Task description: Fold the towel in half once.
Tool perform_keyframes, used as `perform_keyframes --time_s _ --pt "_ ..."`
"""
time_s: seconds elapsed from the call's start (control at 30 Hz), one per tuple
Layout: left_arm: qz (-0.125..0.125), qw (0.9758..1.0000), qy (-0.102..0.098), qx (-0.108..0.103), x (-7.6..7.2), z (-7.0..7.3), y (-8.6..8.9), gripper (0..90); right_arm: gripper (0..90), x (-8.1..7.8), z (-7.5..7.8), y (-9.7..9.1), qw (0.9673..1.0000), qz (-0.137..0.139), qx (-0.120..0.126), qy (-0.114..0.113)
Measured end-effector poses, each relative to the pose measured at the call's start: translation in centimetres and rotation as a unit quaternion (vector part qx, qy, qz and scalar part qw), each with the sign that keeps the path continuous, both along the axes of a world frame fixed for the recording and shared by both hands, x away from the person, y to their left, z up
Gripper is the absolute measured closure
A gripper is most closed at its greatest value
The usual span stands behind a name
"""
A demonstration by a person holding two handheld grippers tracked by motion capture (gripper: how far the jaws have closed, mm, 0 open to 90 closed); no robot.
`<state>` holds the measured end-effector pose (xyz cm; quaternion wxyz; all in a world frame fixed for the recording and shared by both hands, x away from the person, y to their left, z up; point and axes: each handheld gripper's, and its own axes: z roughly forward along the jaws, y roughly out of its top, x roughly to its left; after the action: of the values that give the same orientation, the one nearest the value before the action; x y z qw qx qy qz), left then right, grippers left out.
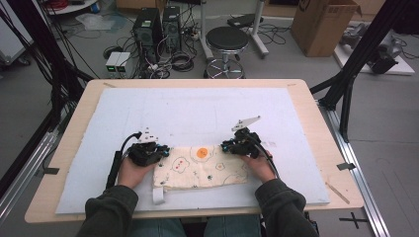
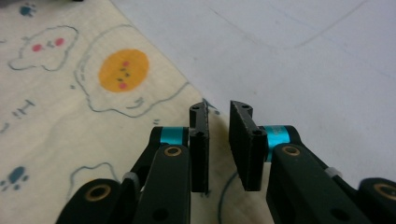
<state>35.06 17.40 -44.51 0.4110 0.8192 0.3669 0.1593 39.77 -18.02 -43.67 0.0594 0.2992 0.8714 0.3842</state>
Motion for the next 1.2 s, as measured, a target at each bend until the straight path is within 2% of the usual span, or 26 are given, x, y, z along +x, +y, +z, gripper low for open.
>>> perform_keyframes --time_s 0.03,0.27,0.5,0.6,0.67,0.8,0.93,1.1,1.2 --pt "0.004 1.0000 0.000 -0.001 0.0 0.0 0.0 81.0 79.6 0.1 -0.1 -0.1 1.0000 -0.001 -0.003 0.004" --pt "-0.001 0.9999 -0.005 0.013 -0.1 0.0 0.0 80.9 80.1 0.3 -0.1 -1.6 0.9998 -0.019 -0.012 -0.004" --pt "-0.002 0.9999 -0.007 0.012 -0.1 0.0 0.1 80.4 80.1 0.1 -0.4 -3.3 0.9994 -0.034 0.006 -0.006" --pt "-0.003 1.0000 -0.003 0.005 0.0 -0.1 0.2 80.3 80.1 0.0 -0.5 -3.7 0.9993 -0.035 0.012 -0.009" --pt "-0.002 0.9999 -0.005 0.009 0.0 -0.1 0.2 80.3 80.1 -0.2 -0.5 -3.9 0.9992 -0.037 0.016 -0.008" --pt "-0.001 1.0000 -0.002 0.006 0.0 -0.1 0.2 80.3 80.0 -0.3 -0.6 -4.2 0.9990 -0.038 0.021 -0.009" --pt "0.000 1.0000 -0.001 0.009 0.0 0.0 0.2 80.1 79.5 -0.6 -0.5 -3.8 0.9990 -0.039 0.005 -0.021" --pt "-0.002 1.0000 -0.001 0.004 -0.1 0.1 0.2 77.1 75.5 -0.5 -0.5 -4.0 0.9988 -0.042 0.023 -0.006" --pt "0.001 0.9999 -0.004 -0.013 -0.2 0.5 0.5 74.8 73.3 -0.7 -0.3 -3.8 0.9989 -0.034 0.030 -0.012"
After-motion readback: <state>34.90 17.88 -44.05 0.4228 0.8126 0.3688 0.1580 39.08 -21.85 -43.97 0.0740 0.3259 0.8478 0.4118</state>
